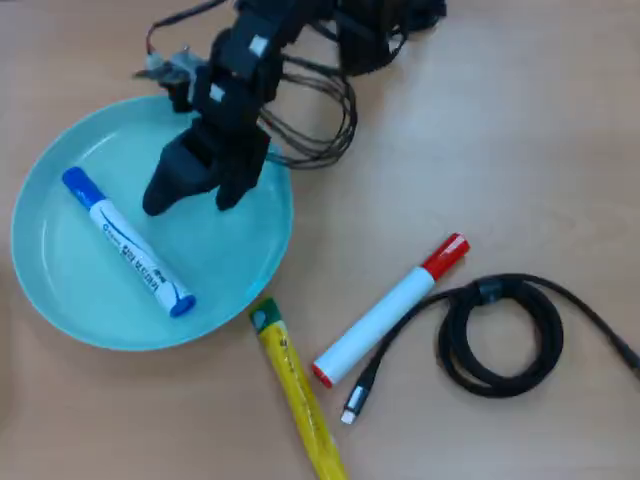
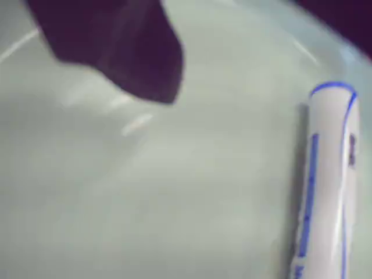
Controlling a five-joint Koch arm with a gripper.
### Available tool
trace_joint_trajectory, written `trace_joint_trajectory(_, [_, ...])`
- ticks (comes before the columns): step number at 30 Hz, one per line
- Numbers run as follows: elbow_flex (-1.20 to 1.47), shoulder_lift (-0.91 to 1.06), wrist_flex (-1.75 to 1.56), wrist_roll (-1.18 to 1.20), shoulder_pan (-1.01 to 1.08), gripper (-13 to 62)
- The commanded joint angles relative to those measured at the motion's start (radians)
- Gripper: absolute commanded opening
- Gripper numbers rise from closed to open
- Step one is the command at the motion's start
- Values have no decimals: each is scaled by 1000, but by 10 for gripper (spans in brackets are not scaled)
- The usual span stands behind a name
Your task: Pick up the blue pen, then put it in the green bowl
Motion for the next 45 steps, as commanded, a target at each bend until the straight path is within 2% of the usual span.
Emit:
trace_joint_trajectory(1, [-135, 176, 17, 15, -25, 534])
trace_joint_trajectory(12, [-32, 543, 169, 14, -164, 533])
trace_joint_trajectory(19, [87, 589, 170, 20, -350, 531])
trace_joint_trajectory(22, [153, 591, 170, 18, -411, 472])
trace_joint_trajectory(26, [236, 634, 170, 17, -463, 293])
trace_joint_trajectory(28, [276, 667, 170, 9, -474, 231])
trace_joint_trajectory(35, [506, 818, 147, -6, -548, 196])
trace_joint_trajectory(42, [652, 818, 75, -34, -565, 120])
trace_joint_trajectory(45, [729, 819, -9, -95, -569, 115])
